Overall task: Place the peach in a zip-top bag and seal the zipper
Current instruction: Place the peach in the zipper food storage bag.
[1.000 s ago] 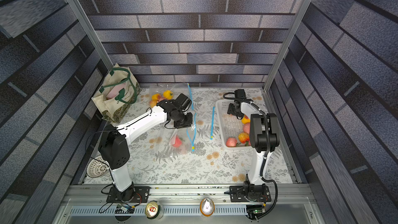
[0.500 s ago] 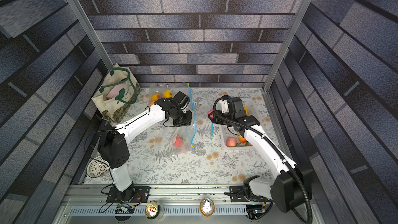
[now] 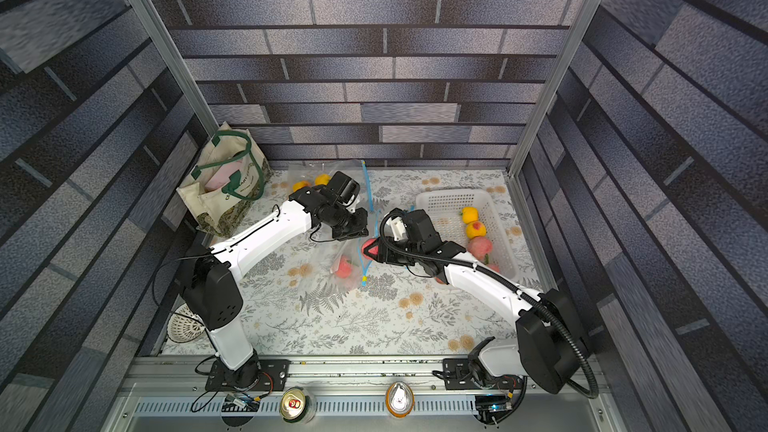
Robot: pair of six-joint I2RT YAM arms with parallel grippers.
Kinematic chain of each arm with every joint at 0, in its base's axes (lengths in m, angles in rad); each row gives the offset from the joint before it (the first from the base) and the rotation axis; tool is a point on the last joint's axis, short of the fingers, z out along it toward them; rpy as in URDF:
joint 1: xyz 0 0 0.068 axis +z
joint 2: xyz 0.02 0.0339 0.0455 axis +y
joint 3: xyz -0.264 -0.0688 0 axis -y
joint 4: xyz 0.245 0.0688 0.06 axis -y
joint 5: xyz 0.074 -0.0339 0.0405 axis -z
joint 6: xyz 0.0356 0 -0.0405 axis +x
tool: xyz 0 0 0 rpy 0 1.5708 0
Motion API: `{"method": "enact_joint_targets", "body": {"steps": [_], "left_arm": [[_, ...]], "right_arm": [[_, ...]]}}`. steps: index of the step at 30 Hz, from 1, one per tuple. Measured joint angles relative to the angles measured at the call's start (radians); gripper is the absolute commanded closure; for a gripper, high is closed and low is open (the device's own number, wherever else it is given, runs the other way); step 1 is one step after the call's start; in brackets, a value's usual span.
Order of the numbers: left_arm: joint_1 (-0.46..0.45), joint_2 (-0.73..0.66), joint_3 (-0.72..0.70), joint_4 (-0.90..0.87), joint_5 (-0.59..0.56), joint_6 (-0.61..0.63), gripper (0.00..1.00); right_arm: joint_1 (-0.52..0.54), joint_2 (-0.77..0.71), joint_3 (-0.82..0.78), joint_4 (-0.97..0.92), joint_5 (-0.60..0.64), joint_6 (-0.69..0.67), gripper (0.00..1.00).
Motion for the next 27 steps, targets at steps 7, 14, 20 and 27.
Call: {"method": "enact_joint_targets", "body": {"steps": [7,14,20,27], "left_arm": [[0.0,-0.001,0.0,0.002,0.005,-0.004,1.0],[0.0,-0.031,0.0,-0.001,0.019,-0.004,1.0],[0.0,-0.073,-0.019,0.001,0.031,-0.015,1.0],[0.02,-0.083,-0.089,0.03,0.038,-0.034,1.0]], "right_arm": [[0.027,0.071,0.026,0.0,0.002,-0.024,0.46],[0.029,0.159,0.06,-0.067,0.049,-0.059,0.41],[0.036,0.167,0.135,-0.121,0.099,-0.056,0.27],[0.04,0.117,0.161,-0.159,0.118,-0.027,0.3]]}}
